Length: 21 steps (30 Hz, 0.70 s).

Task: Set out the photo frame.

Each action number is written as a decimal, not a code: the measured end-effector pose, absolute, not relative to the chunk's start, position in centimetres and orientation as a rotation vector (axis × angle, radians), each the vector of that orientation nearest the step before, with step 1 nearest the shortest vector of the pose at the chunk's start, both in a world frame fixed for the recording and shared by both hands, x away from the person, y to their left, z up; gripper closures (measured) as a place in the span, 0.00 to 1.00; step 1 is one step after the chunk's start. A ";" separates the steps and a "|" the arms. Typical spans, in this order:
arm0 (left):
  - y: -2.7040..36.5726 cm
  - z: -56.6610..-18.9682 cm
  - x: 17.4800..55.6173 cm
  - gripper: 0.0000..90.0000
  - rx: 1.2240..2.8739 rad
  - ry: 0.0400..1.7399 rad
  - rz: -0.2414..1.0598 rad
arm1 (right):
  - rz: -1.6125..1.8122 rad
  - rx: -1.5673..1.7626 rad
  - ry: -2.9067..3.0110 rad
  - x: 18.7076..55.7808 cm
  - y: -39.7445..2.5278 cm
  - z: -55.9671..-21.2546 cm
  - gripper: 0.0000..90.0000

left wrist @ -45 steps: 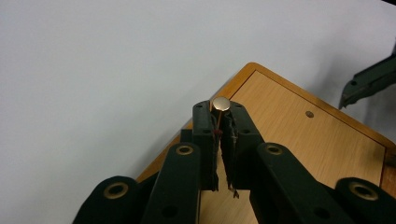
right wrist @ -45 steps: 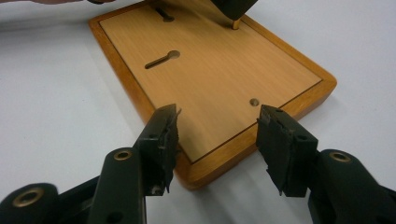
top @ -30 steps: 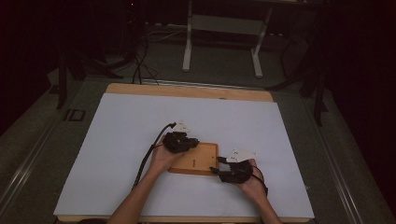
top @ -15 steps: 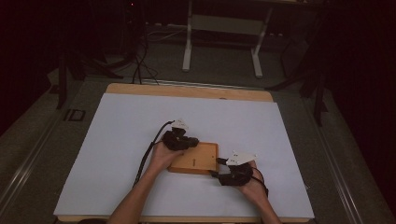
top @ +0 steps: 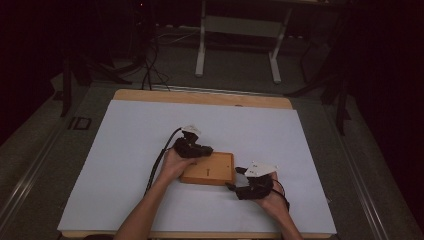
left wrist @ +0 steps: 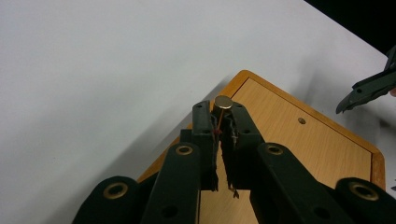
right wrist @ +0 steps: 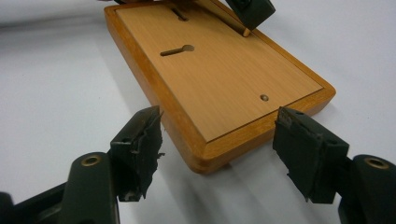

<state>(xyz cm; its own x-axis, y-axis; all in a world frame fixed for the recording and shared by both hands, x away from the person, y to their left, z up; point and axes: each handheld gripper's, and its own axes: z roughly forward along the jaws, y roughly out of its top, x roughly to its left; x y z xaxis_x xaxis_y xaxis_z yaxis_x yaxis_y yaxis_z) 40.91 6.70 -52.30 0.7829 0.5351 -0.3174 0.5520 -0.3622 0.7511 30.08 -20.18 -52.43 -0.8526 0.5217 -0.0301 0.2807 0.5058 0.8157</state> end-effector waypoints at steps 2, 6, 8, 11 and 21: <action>6.7 -52.3 41.0 0.94 2.034 0.816 -0.030 | 1.266 0.675 2.474 30.1 -20.1 -52.4 0.33; 6.7 -52.2 41.2 0.94 2.035 0.821 -0.050 | 1.248 0.677 2.474 30.2 -20.1 -52.6 0.31; 6.8 -52.3 41.4 0.94 2.024 0.827 -0.069 | 1.237 0.678 2.475 30.2 -20.1 -52.7 0.29; 6.9 -52.3 41.6 0.94 2.030 0.828 -0.086 | 1.227 0.679 2.479 30.4 -20.1 -52.9 0.28; 7.0 -52.2 42.4 0.94 2.025 0.852 -0.157 | 1.172 0.666 2.491 30.7 -19.7 -53.6 0.25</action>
<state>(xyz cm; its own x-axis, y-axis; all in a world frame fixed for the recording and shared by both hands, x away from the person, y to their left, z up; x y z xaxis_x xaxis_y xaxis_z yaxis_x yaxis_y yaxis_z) 42.43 6.98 -52.23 0.7537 0.5083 -0.4166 0.6235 -0.3528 0.6977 30.66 -19.73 -53.55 -0.8445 0.5299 -0.0775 0.2780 0.5574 0.7824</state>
